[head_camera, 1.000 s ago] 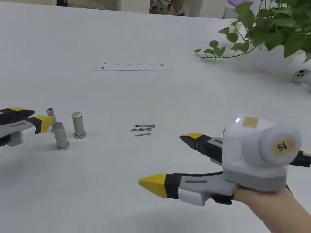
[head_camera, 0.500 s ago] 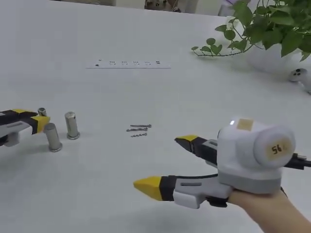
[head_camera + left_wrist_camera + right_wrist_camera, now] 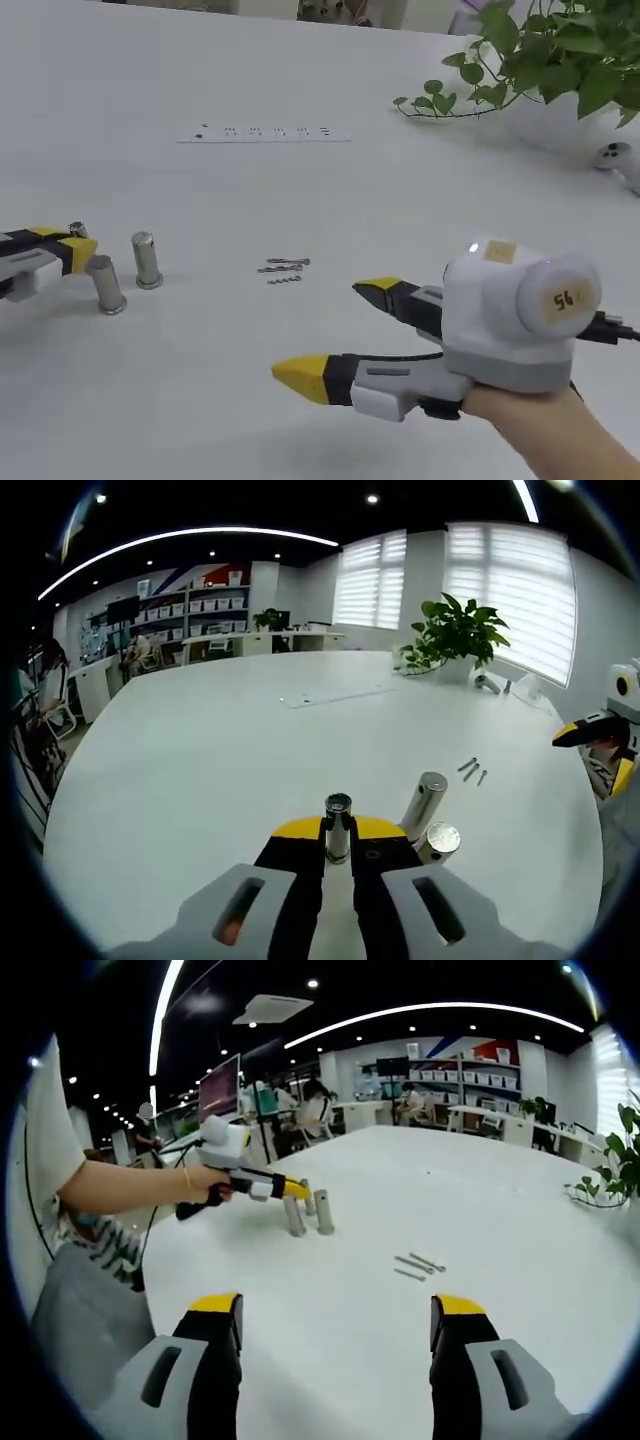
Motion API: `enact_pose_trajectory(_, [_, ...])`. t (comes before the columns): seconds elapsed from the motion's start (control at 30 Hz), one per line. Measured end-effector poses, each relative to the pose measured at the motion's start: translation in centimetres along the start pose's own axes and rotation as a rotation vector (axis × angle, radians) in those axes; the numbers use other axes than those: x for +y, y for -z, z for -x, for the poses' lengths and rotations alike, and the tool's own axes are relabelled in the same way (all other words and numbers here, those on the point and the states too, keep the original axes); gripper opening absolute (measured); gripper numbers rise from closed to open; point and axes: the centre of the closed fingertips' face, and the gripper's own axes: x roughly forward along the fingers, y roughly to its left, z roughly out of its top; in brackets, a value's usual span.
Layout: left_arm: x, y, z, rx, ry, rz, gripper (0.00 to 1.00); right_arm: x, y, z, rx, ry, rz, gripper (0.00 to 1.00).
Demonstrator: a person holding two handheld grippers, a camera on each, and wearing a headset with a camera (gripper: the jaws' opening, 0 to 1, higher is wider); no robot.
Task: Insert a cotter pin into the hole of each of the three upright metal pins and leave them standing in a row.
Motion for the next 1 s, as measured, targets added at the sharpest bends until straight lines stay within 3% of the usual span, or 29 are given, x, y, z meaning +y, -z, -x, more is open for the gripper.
enact_pose_trajectory(0.23, [0.6, 0.5, 1.5, 0.032, -0.035, -0.013, 0.07, 0.3, 0.1, 0.2, 0.002, -0.005, 0.002, 0.78])
enact_pose_trajectory(0.5, [0.1, 0.9, 3.7, 0.036, -0.055, -0.016, 0.07, 0.9, 0.0, 0.4, 0.001, -0.018, 0.018, 0.77])
enact_pose_trajectory(0.7, [-1.1, 1.7, 5.2, 0.043, -0.064, -0.013, 0.07, 1.1, 0.1, 0.6, 0.001, -0.026, 0.024, 0.77])
enact_pose_trajectory(0.77, [-1.8, 1.9, 5.8, 0.052, -0.069, -0.034, 0.07, 1.1, 0.2, 0.7, 0.002, -0.023, 0.026, 0.77])
enact_pose_trajectory(1.0, [-3.9, 2.4, 6.9, 0.048, -0.058, -0.02, 0.07, 1.0, 0.3, 1.0, 0.002, -0.018, 0.004, 0.76])
